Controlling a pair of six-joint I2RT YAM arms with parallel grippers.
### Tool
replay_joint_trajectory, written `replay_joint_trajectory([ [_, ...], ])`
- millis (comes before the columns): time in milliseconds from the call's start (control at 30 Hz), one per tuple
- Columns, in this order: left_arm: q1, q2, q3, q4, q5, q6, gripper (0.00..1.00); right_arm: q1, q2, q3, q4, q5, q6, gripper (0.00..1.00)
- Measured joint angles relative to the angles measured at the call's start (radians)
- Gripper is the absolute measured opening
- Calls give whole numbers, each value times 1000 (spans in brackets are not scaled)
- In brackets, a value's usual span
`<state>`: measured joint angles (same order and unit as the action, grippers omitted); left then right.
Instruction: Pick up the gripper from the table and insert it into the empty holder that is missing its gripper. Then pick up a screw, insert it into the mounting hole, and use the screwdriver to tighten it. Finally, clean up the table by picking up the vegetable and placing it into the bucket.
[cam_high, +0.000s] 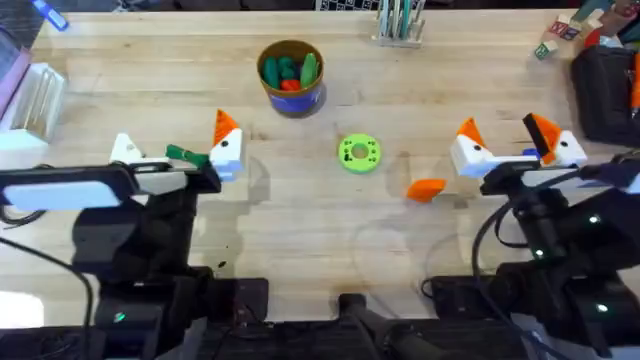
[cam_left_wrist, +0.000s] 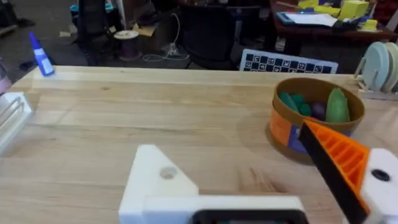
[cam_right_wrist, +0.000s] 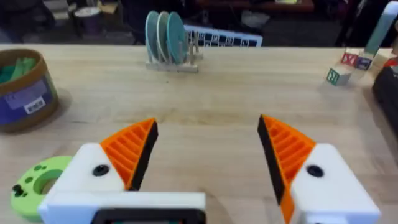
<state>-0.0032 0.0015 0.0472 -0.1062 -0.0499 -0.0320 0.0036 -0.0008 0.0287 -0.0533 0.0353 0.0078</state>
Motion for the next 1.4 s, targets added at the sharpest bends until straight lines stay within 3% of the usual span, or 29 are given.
replay_joint_trajectory([
  [100, 0, 26, 108, -128, -30, -11, 986, 0, 15, 81, -125, 8, 1, 992],
  [233, 0, 131, 337, -328, -69, -25, 986, 0, 95, 284, -325, 34, 3, 990],
  [433, 0, 433, 672, -654, -124, -130, 987, 0, 325, 603, -594, 54, 3, 992],
  [600, 0, 659, 823, -670, -55, -182, 986, 0, 515, 766, -689, 54, 3, 992],
  [800, 0, 797, 848, -715, -7, -223, 986, 0, 636, 801, -743, 53, 3, 992],
  [967, 0, 925, 848, -736, -42, -407, 985, 0, 680, 801, -751, 33, 3, 992],
  [1167, 1, 1117, 848, -744, -79, -534, 985, 0, 685, 801, -751, 23, 3, 992],
  [1300, 27, 1235, 848, -734, -81, -650, 986, 0, 686, 801, -751, 23, 3, 992],
  [1333, 38, 1257, 848, -730, -82, -675, 972, 0, 685, 801, -751, 23, 3, 992],
  [1400, 64, 1303, 848, -727, -82, -715, 693, 0, 686, 801, -751, 23, 3, 992],
])
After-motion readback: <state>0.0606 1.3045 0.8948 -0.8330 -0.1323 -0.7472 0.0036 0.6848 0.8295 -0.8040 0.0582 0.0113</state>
